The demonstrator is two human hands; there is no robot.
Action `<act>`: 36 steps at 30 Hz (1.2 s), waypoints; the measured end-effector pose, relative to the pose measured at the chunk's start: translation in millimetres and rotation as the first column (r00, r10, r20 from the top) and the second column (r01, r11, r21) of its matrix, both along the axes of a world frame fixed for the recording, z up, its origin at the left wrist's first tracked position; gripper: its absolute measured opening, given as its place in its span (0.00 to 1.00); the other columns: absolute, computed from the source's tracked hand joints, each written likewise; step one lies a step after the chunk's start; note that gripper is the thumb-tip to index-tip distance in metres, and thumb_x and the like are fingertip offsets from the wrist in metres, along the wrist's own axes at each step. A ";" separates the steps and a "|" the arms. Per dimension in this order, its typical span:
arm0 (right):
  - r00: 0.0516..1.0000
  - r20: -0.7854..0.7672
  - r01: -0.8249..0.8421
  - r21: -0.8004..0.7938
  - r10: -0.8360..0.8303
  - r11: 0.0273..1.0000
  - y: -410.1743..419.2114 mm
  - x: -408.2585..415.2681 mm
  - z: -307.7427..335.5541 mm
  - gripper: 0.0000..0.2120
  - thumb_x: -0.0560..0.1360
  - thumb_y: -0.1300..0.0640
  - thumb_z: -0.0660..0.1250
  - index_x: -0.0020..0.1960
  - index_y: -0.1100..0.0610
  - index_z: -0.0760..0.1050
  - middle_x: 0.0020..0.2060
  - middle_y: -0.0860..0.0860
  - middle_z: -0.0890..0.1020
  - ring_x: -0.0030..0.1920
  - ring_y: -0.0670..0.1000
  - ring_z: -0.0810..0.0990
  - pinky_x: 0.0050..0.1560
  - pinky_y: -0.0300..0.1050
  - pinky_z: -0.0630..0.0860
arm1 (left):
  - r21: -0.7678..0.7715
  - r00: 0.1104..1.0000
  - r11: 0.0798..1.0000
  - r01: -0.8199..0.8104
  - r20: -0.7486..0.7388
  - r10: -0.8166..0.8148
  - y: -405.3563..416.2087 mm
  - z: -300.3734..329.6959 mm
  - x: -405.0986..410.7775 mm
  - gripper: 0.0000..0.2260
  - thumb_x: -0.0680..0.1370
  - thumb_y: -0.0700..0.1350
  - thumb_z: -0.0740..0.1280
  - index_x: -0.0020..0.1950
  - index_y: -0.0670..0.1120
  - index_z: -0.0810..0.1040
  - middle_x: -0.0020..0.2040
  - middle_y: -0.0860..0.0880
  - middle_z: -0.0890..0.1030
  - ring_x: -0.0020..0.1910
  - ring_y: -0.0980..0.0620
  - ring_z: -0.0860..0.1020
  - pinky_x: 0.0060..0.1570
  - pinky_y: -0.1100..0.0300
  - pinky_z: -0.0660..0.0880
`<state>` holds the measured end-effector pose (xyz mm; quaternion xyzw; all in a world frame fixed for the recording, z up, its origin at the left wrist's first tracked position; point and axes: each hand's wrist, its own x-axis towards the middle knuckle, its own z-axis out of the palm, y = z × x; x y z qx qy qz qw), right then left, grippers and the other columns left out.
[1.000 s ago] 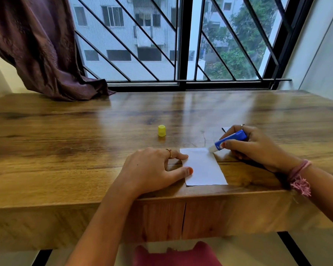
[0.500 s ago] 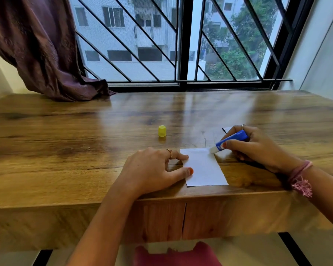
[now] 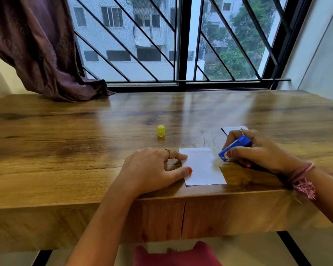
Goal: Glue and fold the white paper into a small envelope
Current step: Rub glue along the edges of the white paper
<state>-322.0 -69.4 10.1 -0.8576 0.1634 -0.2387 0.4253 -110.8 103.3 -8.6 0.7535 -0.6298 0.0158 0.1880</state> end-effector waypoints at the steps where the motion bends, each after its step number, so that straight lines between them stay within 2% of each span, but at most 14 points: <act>1: 1.000 0.008 0.008 -0.008 -0.008 1.000 -0.7 0.1 -0.4 0.03 0.70 0.62 0.68 0.38 0.61 0.76 0.22 0.54 0.73 0.21 0.47 0.69 0.26 0.36 0.68 | -0.001 1.000 1.000 -0.001 -0.001 0.001 0.0 -0.2 0.1 0.22 0.70 0.73 0.57 0.61 0.68 0.73 0.25 0.59 0.66 0.28 0.62 0.66 0.29 0.62 0.60; 4: 0.999 0.030 0.042 -0.042 -0.041 0.998 -2.3 1.5 -2.0 0.05 0.72 0.65 0.69 0.39 0.60 0.76 0.22 0.54 0.73 0.22 0.48 0.70 0.26 0.37 0.69 | -0.004 1.000 1.000 -0.006 -0.002 0.006 0.6 -0.4 0.0 0.22 0.70 0.73 0.58 0.60 0.69 0.73 0.25 0.59 0.65 0.28 0.62 0.66 0.30 0.61 0.60; 9: 1.000 0.012 -0.028 -0.018 0.028 0.999 -0.2 -0.9 -1.3 0.03 0.69 0.61 0.68 0.36 0.59 0.76 0.21 0.52 0.72 0.21 0.47 0.69 0.25 0.36 0.68 | 0.004 1.000 1.000 -0.009 -0.002 0.009 0.2 -0.2 0.1 0.22 0.70 0.72 0.58 0.60 0.68 0.73 0.26 0.59 0.65 0.28 0.61 0.66 0.30 0.61 0.60; 12: 0.999 0.045 0.019 -0.048 -0.017 0.999 -2.8 1.8 -2.6 0.05 0.71 0.63 0.70 0.37 0.60 0.76 0.22 0.53 0.73 0.22 0.47 0.70 0.25 0.38 0.68 | 0.011 1.000 1.000 -0.010 -0.003 0.010 -0.3 -0.2 0.2 0.22 0.70 0.73 0.57 0.61 0.68 0.73 0.26 0.59 0.66 0.28 0.61 0.66 0.30 0.60 0.61; 17: 0.997 -0.014 -0.070 -0.038 0.070 0.997 -1.9 -2.2 -2.8 0.05 0.69 0.61 0.68 0.36 0.53 0.77 0.22 0.50 0.74 0.22 0.45 0.70 0.25 0.36 0.67 | 0.019 1.000 1.000 -0.014 0.000 0.014 -0.8 0.0 0.2 0.22 0.70 0.73 0.57 0.61 0.69 0.73 0.26 0.59 0.66 0.28 0.61 0.66 0.32 0.60 0.62; 21: 1.000 0.023 -0.016 -0.030 0.017 0.999 -5.0 0.1 -3.9 0.03 0.68 0.58 0.69 0.36 0.55 0.76 0.22 0.51 0.73 0.23 0.48 0.69 0.25 0.39 0.66 | 0.010 1.000 1.000 -0.025 -0.008 0.025 0.6 0.2 -1.1 0.21 0.70 0.72 0.58 0.60 0.69 0.73 0.26 0.60 0.65 0.29 0.62 0.66 0.31 0.60 0.62; 25: 0.993 -0.016 -0.115 -0.052 0.115 0.992 -1.5 -4.6 -2.3 0.03 0.67 0.57 0.69 0.35 0.54 0.76 0.25 0.52 0.74 0.24 0.44 0.70 0.26 0.36 0.67 | 0.019 1.000 1.000 -0.023 -0.012 0.024 1.2 0.8 -1.5 0.22 0.69 0.73 0.58 0.60 0.69 0.73 0.26 0.59 0.65 0.29 0.61 0.66 0.31 0.59 0.62; 29: 0.997 0.026 -0.073 -0.056 0.075 0.996 -3.3 -2.4 -2.4 0.04 0.67 0.60 0.69 0.35 0.57 0.75 0.23 0.51 0.73 0.23 0.44 0.69 0.26 0.35 0.66 | 0.019 1.000 1.000 -0.022 -0.011 0.022 1.0 1.4 -1.8 0.22 0.70 0.73 0.58 0.60 0.69 0.72 0.26 0.60 0.65 0.28 0.61 0.66 0.31 0.61 0.61; 36: 0.991 -0.016 -0.132 -0.115 0.131 0.985 -0.8 -5.9 -0.2 0.04 0.64 0.53 0.69 0.35 0.53 0.76 0.30 0.59 0.76 0.29 0.50 0.72 0.31 0.40 0.69 | 0.018 1.000 0.999 -0.027 -0.015 0.027 1.1 0.9 -1.8 0.22 0.69 0.73 0.58 0.60 0.70 0.73 0.26 0.60 0.66 0.29 0.61 0.66 0.34 0.59 0.64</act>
